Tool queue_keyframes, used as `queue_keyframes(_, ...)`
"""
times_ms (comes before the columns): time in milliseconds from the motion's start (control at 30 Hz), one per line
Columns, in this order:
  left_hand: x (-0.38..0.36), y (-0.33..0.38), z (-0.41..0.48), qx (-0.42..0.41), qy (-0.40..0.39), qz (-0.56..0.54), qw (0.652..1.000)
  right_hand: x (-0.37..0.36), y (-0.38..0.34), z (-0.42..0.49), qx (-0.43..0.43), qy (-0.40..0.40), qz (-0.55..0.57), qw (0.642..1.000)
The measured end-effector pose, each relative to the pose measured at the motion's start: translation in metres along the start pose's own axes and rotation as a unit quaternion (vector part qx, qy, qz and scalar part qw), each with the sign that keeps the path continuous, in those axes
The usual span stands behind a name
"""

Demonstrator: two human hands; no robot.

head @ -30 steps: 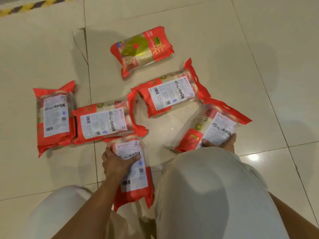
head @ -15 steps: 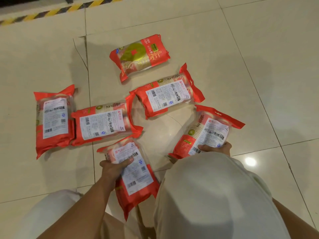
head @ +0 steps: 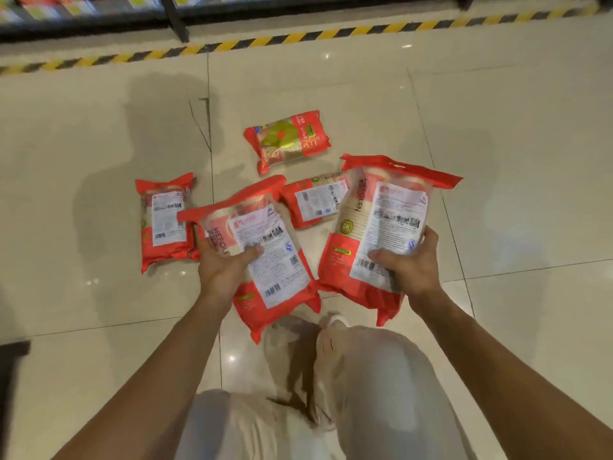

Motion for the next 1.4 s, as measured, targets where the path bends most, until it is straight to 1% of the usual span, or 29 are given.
queue_keyframes(33, 0.009, 0.039, -0.03, 0.003, -0.013, -0.019, 1.0, 0.0, -0.039, -0.02, -0.001, -0.026, 0.003, 1.0)
queue_keyframes(67, 0.013, 0.054, -0.04, -0.016, 0.009, -0.013, 1.0, 0.002, -0.051, -0.028, 0.015, -0.011, -0.001, 1.0)
queue_keyframes(100, 0.05, 0.123, -0.086, -0.05, 0.022, -0.022, 0.998, 0.008, -0.131, -0.061, 0.059, -0.025, 0.003, 0.998)
queue_keyframes(133, 0.069, 0.162, -0.116, -0.062, 0.016, -0.021, 0.998, 0.008, -0.174, -0.081, 0.066, -0.054, 0.004, 0.996)
queue_keyframes(167, 0.076, 0.168, -0.127, -0.069, 0.031, 0.004, 0.997, 0.012, -0.181, -0.09, 0.073, -0.046, -0.007, 0.996)
queue_keyframes(200, 0.122, 0.232, -0.172, -0.112, 0.052, -0.002, 0.992, 0.014, -0.261, -0.125, 0.123, -0.066, -0.001, 0.99)
queue_keyframes(233, 0.148, 0.267, -0.201, -0.111, 0.051, 0.009, 0.993, 0.01, -0.306, -0.148, 0.124, -0.098, 0.001, 0.987)
queue_keyframes(267, 0.156, 0.269, -0.208, -0.113, 0.066, 0.01, 0.991, 0.014, -0.31, -0.156, 0.127, -0.087, -0.011, 0.988)
queue_keyframes(300, 0.21, 0.32, -0.25, -0.139, 0.096, -0.015, 0.985, 0.004, -0.382, -0.191, 0.176, -0.114, -0.012, 0.978)
queue_keyframes(333, 0.239, 0.354, -0.277, -0.147, 0.102, -0.014, 0.984, -0.003, -0.423, -0.213, 0.193, -0.134, -0.026, 0.972)
queue_keyframes(367, 0.242, 0.353, -0.281, -0.145, 0.111, -0.018, 0.983, 0.003, -0.423, -0.218, 0.198, -0.124, -0.025, 0.972)
queue_keyframes(400, 0.303, 0.398, -0.324, -0.182, 0.157, -0.049, 0.969, -0.014, -0.495, -0.259, 0.258, -0.149, -0.015, 0.954)
queue_keyframes(433, 0.334, 0.419, -0.348, -0.18, 0.171, -0.053, 0.967, -0.024, -0.526, -0.282, 0.275, -0.168, -0.024, 0.946)
queue_keyframes(467, 0.345, 0.425, -0.356, -0.182, 0.171, -0.061, 0.966, -0.024, -0.535, -0.287, 0.29, -0.171, -0.009, 0.941)
queue_keyframes(533, 0.394, 0.455, -0.403, -0.216, 0.209, -0.07, 0.951, -0.04, -0.591, -0.332, 0.347, -0.195, 0.006, 0.918)
queue_keyframes(667, 0.485, 0.473, -0.486, -0.245, 0.29, -0.103, 0.92, -0.079, -0.67, -0.411, 0.418, -0.242, 0.021, 0.875)
queue_keyframes(800, 0.561, 0.463, -0.568, -0.256, 0.39, -0.094, 0.879, -0.128, -0.712, -0.49, 0.455, -0.337, 0.029, 0.824)
queue_keyframes(867, 0.586, 0.449, -0.609, -0.261, 0.439, -0.11, 0.853, -0.151, -0.722, -0.525, 0.475, -0.375, 0.019, 0.796)
queue_keyframes(967, 0.611, 0.426, -0.67, -0.248, 0.508, -0.121, 0.816, -0.183, -0.734, -0.575, 0.489, -0.439, 0.022, 0.754)
queue_keyframes(1067, 0.622, 0.4, -0.724, -0.224, 0.559, -0.137, 0.787, -0.203, -0.739, -0.624, 0.506, -0.493, 0.03, 0.707)
queue_keyframes(1233, 0.615, 0.353, -0.813, -0.183, 0.641, -0.139, 0.732, -0.224, -0.722, -0.702, 0.503, -0.599, 0.038, 0.622)
queue_keyframes(1400, 0.586, 0.305, -0.91, -0.141, 0.725, -0.138, 0.66, -0.221, -0.686, -0.788, 0.487, -0.684, 0.053, 0.54)
Point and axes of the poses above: each hand's wrist, its own z-axis towards the middle knuckle, its own x-axis out of the back of the hand, y = z × x, the point moved 10 cm from there along z, towards the middle knuckle, and after that the axes turned 4 degrees about x, right-handed, at the moved point
